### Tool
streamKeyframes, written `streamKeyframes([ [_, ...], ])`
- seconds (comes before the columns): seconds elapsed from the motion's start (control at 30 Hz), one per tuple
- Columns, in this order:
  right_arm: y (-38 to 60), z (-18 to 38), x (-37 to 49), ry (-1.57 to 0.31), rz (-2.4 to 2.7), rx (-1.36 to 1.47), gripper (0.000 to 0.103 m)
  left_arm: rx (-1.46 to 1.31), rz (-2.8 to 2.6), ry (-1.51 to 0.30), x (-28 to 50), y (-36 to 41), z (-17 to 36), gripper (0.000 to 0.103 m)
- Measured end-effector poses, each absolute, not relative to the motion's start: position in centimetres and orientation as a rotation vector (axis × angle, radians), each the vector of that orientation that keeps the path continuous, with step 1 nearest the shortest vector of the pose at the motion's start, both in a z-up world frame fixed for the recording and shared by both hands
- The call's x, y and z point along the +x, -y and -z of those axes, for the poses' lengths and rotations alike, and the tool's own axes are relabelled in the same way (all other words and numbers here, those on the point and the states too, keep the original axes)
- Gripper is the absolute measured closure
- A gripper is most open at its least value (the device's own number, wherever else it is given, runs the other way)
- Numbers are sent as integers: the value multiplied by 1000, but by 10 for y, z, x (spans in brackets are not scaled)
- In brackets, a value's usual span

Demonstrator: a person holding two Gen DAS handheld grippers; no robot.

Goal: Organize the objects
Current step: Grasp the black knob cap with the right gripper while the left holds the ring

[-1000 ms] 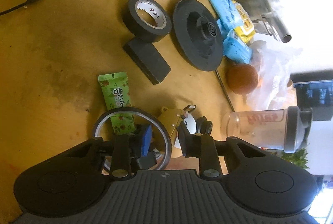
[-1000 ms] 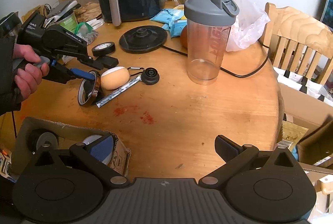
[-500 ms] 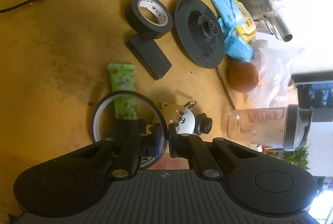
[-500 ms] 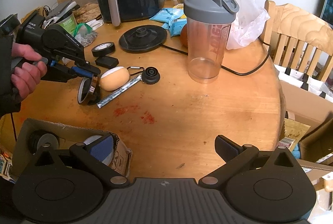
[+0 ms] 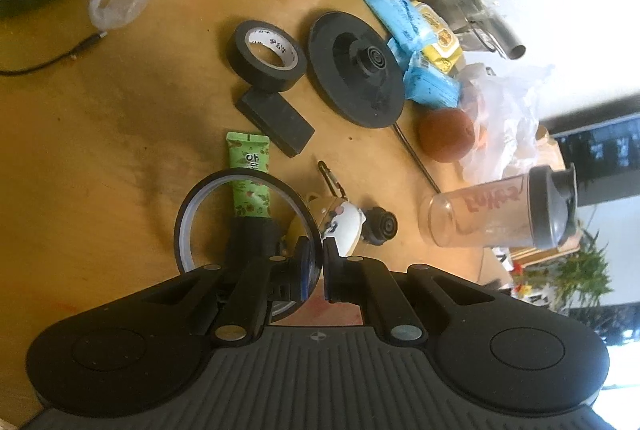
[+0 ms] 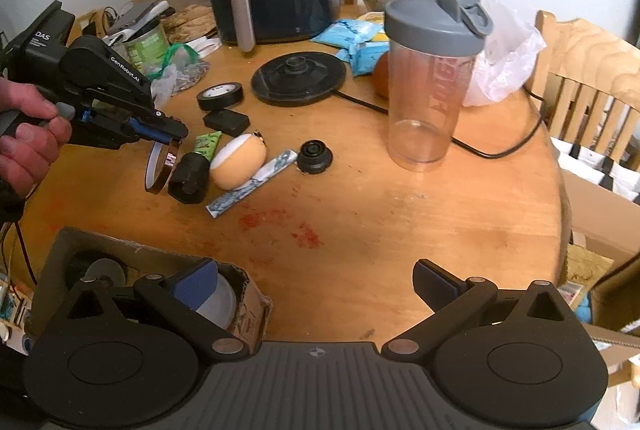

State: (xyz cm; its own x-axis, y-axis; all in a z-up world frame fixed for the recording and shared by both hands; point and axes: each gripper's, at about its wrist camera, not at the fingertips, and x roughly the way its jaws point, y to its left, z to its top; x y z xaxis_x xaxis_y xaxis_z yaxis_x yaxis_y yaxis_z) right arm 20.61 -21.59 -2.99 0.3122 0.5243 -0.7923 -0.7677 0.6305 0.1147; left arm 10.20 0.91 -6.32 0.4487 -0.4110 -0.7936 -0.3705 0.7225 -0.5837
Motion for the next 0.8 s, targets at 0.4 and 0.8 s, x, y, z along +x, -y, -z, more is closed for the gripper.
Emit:
streamKeyframes([
  [0.4, 199, 30, 209, -878, -940, -342, 0, -562, 19, -1113, 78, -4, 34, 96],
  [0.8, 177, 38, 228, -873, -979, -356, 0, -425, -37, -1097, 46, -12, 20, 96],
])
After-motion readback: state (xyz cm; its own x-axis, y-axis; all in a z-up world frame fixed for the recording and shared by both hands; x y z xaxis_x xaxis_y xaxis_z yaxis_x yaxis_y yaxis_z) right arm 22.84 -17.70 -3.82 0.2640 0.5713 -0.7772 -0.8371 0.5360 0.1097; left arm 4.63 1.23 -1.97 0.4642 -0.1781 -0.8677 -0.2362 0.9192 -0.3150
